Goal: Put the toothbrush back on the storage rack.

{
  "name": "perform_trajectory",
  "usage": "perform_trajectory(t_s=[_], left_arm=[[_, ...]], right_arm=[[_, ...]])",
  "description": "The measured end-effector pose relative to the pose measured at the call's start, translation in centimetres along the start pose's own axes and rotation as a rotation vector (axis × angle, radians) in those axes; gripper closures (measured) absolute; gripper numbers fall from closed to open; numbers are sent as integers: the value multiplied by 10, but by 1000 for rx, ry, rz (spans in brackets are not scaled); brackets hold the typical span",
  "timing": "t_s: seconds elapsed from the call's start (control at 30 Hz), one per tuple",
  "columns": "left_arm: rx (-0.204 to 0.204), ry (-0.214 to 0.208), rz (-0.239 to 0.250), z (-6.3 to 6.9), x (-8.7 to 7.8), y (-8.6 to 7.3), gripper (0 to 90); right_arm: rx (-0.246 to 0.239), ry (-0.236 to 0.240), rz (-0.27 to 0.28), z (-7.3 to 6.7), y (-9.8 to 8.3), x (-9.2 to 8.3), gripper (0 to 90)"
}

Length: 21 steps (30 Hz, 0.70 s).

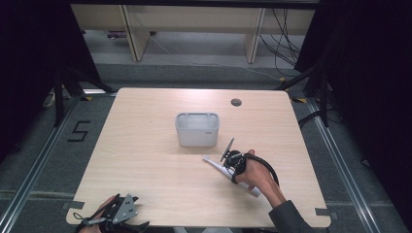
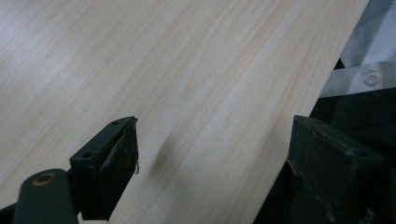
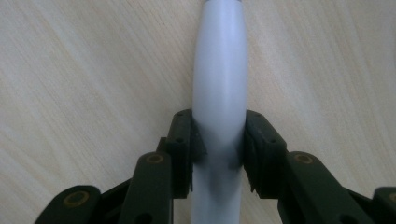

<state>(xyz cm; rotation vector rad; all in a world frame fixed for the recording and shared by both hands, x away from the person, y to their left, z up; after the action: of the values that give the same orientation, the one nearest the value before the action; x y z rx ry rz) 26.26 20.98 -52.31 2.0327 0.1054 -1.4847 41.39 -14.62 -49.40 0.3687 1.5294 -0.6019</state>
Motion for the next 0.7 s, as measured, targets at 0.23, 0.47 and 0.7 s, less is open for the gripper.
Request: perform_trajectory(t_s=[0.23, 0.47, 0.7], left_arm=[[-10, -1, -2, 1, 1, 0, 158], [-9, -8, 11, 0, 0, 0, 158], [-6, 1, 22, -1, 0, 0, 158]], right_arm=[[-12, -5, -20, -1, 3, 0, 661], [-22, -13, -19, -1, 2, 0, 662], [-36, -25, 54, -5, -9, -10, 664]])
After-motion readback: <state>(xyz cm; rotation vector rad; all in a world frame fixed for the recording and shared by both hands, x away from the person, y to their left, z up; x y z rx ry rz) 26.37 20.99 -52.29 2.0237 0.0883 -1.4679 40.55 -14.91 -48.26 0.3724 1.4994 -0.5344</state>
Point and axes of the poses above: each handheld gripper's, and its own axes: x roughly forward along the jaws, y roughly out of its top, z roughly to its right, the point moved 2 cm from there along x, roughly forward along the jaws, and after that the axes turned 13 degrees about -z, right-handed, at the moved point
